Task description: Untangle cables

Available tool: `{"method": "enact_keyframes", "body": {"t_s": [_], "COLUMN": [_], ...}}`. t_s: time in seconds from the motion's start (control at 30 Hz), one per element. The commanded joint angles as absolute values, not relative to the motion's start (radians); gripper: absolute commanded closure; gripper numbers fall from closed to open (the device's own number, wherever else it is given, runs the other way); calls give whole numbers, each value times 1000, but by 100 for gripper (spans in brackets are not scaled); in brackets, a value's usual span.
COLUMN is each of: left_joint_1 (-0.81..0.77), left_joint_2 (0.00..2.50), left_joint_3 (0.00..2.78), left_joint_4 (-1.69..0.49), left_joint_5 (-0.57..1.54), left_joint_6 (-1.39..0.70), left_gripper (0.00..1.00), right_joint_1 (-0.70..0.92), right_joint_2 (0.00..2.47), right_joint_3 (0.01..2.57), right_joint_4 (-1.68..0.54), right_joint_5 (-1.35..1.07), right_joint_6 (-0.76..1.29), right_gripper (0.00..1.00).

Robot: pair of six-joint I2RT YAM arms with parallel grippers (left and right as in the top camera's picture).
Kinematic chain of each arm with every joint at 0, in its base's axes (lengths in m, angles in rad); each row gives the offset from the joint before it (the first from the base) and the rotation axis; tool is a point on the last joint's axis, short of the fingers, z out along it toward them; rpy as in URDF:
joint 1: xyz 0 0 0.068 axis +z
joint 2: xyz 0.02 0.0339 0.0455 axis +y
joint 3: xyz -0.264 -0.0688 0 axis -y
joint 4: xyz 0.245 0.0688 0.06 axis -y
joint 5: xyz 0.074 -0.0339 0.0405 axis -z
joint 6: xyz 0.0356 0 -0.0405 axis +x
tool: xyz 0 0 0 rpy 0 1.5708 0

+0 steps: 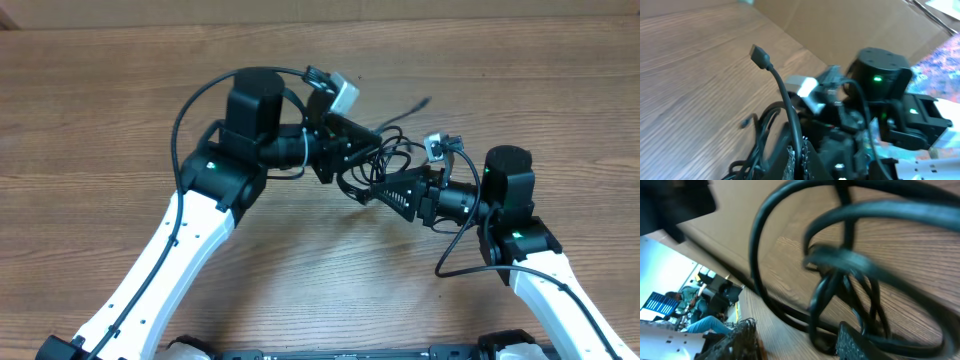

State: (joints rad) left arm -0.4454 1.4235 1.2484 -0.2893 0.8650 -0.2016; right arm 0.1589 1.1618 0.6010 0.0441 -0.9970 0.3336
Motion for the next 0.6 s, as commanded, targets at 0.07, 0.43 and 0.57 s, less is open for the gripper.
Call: {"method": "enact_keyframes", "body": {"t_s": [0.07, 0.43, 0.57], "left_joint_1": [-471, -471, -470], "left_joint_2": [1409, 1409, 1409], "left_joint_3": [1264, 1264, 1264], "left_joint_4": [-272, -264, -271], "left_joint_5": [895, 887, 831], "left_joint_6": [-221, -263, -262], "left_gripper": [96, 96, 96], "right_joint_1": [163, 163, 163], "right_joint_2": [1176, 1176, 1176], "right_joint_3": [622, 622, 622], "right_joint_4": [73, 80, 80], "right_joint_5": [-984, -984, -986], "right_joint_6": [341, 340, 345], "right_gripper": [65, 96, 96]}}
